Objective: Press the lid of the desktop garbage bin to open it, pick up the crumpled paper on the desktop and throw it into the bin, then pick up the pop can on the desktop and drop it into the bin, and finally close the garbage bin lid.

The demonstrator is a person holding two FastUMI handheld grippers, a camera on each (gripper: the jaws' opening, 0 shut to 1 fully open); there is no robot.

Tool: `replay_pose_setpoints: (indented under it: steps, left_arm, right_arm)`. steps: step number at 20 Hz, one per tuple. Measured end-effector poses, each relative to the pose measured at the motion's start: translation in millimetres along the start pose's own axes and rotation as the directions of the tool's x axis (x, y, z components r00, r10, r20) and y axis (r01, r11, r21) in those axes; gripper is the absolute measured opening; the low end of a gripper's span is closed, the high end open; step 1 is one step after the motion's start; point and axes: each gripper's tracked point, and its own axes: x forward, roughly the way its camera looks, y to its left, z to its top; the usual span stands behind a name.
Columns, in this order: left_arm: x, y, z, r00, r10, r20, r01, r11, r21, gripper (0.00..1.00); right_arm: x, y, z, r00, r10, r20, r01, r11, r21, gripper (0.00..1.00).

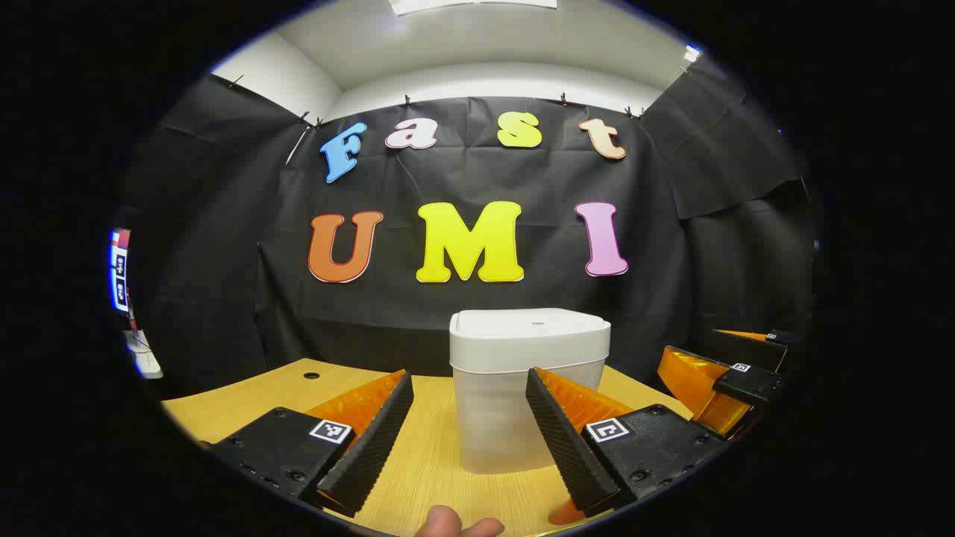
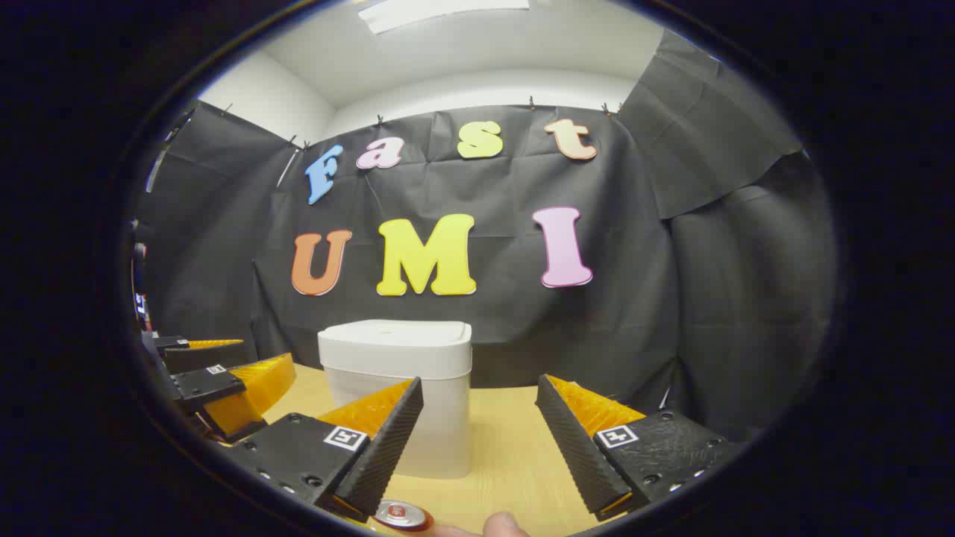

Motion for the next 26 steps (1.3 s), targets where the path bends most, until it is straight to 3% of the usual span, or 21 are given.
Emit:
replay_pose_setpoints:
  steps: [1,7,8,23,26]
  left_arm:
    - [-1,0,1,1.0,0.002,0.003,-0.002,1.0,0.002,0.98]
    - [1,-1,2,1.0,0.003,0.007,-0.003,1.0,0.014,0.98]
    - [1,-2,1,1.0,0.004,0.005,-0.004,1.0,0.014,0.98]
    - [-1,6,-5,1.0,0.007,-0.009,-0.007,1.0,0.014,0.98]
    - [0,4,-6,1.0,0.003,-0.015,-0.003,1.0,0.016,0.98]
  right_arm:
    - [0,-1,-2,1.0,-0.002,-0.001,0.002,1.0,-0.001,0.95]
    - [-1,-2,-2,1.0,-0.004,-0.002,0.004,1.0,0.001,0.92]
    - [-1,-1,-1,1.0,-0.003,-0.001,0.003,1.0,-0.002,0.95]
    - [-1,2,3,1.0,0.005,0.003,-0.005,1.0,0.008,0.92]
    - [4,1,10,1.0,0.024,-0.002,-0.024,1.0,-0.006,0.95]
